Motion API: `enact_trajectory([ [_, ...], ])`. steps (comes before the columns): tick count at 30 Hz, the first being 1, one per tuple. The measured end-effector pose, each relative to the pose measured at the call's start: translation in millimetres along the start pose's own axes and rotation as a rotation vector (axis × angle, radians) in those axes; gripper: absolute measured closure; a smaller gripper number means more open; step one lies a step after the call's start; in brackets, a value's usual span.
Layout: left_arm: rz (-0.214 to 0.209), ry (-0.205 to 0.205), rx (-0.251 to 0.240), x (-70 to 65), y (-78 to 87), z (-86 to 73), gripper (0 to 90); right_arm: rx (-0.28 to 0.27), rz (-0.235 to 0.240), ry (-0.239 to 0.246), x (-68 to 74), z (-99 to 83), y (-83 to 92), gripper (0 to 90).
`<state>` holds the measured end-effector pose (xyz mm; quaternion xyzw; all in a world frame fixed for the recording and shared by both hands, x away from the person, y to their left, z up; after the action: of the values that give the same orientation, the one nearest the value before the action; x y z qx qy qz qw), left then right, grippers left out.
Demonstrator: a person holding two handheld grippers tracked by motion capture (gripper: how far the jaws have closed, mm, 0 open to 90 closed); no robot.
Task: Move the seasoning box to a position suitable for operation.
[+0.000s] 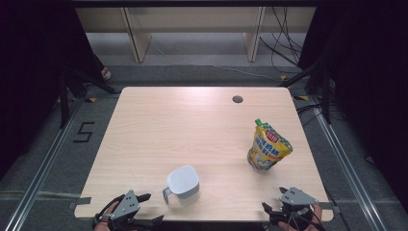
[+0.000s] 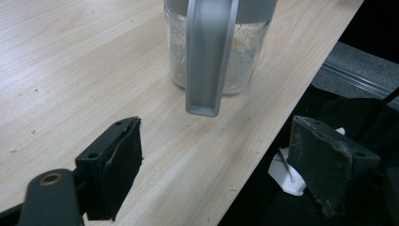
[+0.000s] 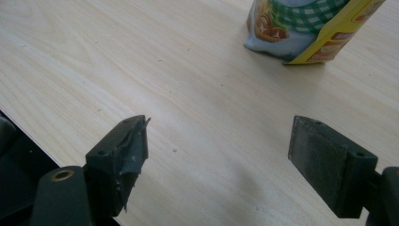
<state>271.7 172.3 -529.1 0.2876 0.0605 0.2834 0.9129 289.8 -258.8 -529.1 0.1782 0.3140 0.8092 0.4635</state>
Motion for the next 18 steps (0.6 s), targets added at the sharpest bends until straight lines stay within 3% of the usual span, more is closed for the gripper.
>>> enact_trajectory([
  [3, -0.001, 0.004, 0.000, 0.2, 0.1, 0.2, 17.9, 0.001, -0.005, 0.005, -0.3, 0.2, 0.6, 21.4],
  [4, 0.004, -0.017, 0.021, 2.2, 1.3, -0.7, 17.9, 0.000, -0.003, 0.006, -0.4, 0.2, 0.4, 21.4],
  [6, 0.006, -0.004, 0.005, 0.8, -0.1, 0.0, 18.0, -0.004, -0.005, -0.005, -0.1, 0.5, 0.4, 21.4],
  [8, 0.014, -0.034, 0.028, 3.4, -0.1, -1.7, 18.0, -0.004, -0.007, -0.005, -0.3, 0.4, 0.4, 21.4],
  [9, 0.010, -0.019, 0.028, 2.2, 0.5, -1.2, 18.0, -0.003, -0.007, -0.003, -0.4, 0.3, 0.3, 21.4],
  [14, 0.016, -0.015, 0.022, 2.9, 0.2, -0.8, 18.1, -0.006, -0.009, -0.004, -0.4, 0.6, 0.5, 21.4],
  [17, 0.019, -0.041, 0.029, 5.1, 0.5, -0.9, 18.1, -0.003, -0.009, -0.003, -0.4, 0.4, 0.2, 21.4],
  [18, 0.021, -0.021, 0.034, 4.5, 0.6, -1.2, 18.2, -0.003, -0.008, -0.001, -0.5, 0.4, 0.1, 21.4],
])
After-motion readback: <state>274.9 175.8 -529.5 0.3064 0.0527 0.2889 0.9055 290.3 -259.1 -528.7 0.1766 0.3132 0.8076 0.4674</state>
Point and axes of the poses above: each handheld gripper's, and its own axes: y roughly backward along the jaws, z roughly out of its top, x roughly to its left, the point moved 5 cm from there along -y, roughly forward along the jaws, and after that the axes turned 9 degrees about -y, right-handed, at the moved point
